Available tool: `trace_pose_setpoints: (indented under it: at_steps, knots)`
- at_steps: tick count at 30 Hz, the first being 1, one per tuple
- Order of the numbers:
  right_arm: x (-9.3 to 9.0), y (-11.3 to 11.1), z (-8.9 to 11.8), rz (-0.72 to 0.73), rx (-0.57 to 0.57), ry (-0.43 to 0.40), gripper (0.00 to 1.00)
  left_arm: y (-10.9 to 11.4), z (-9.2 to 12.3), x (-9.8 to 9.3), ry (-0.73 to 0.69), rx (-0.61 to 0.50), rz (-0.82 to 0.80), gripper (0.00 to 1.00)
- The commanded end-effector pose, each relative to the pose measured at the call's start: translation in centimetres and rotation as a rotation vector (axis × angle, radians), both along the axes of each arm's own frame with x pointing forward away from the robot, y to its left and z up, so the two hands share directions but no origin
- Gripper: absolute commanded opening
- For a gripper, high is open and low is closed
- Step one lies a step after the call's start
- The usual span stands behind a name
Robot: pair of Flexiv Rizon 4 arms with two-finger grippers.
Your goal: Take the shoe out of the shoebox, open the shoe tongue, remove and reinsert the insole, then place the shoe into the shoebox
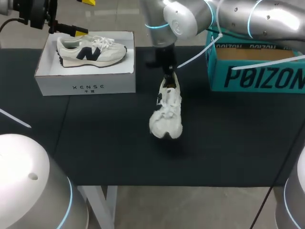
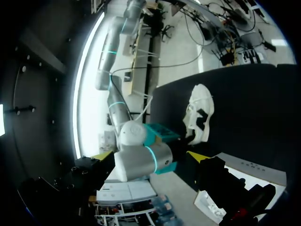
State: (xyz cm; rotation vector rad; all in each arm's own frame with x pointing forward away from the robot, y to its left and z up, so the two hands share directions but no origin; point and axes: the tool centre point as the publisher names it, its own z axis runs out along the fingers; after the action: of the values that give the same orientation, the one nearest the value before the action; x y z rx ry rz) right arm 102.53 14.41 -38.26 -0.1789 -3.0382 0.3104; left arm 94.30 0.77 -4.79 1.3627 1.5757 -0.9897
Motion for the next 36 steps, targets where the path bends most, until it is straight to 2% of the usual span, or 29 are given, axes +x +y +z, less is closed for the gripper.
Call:
trace_pose_setpoints:
  at_steps: [1,3,7,11,16,20,22,25,36]
  knots:
    - [-1.5,-1.3,3.7,-0.128,0.019,-0.004,0.0,0.0,0.0,0.0,0.001,0.003,-0.002,1.0]
    - [-1.8,-1.7,4.8,-0.158,0.038,-0.004,0.0,0.0,0.0,0.0,0.001,0.003,-0.002,1.0]
    - [-2.5,-2.3,8.0,-0.188,0.029,-0.07,0.0,0.0,0.0,0.0,0.001,0.003,-0.002,1.0]
    - [-2.4,-3.2,10.5,-0.201,0.02,-0.132,0.0,0.0,0.0,0.0,0.001,0.003,-0.002,1.0]
    - [-2.0,-4.1,12.3,-0.241,-0.02,-0.16,0.0,0.0,0.0,0.0,0.001,0.003,-0.002,1.0]
    - [-2.6,-5.5,13.1,-0.437,-0.042,-0.14,0.0,0.0,0.0,0.0,0.001,0.003,-0.002,1.0]
    - [-3.2,-6.7,13.4,-0.599,-0.019,-0.159,0.0,0.0,0.0,0.0,0.001,0.003,-0.002,1.0]
    - [-3.5,-8.1,13.6,-0.73,-0.009,-0.171,0.0,0.0,0.0,0.0,0.001,0.003,-0.002,1.0]
    - [-3.6,-8.5,13.7,-0.754,-0.001,-0.18,0.0,0.0,0.0,0.0,0.001,0.003,-0.002,1.0]
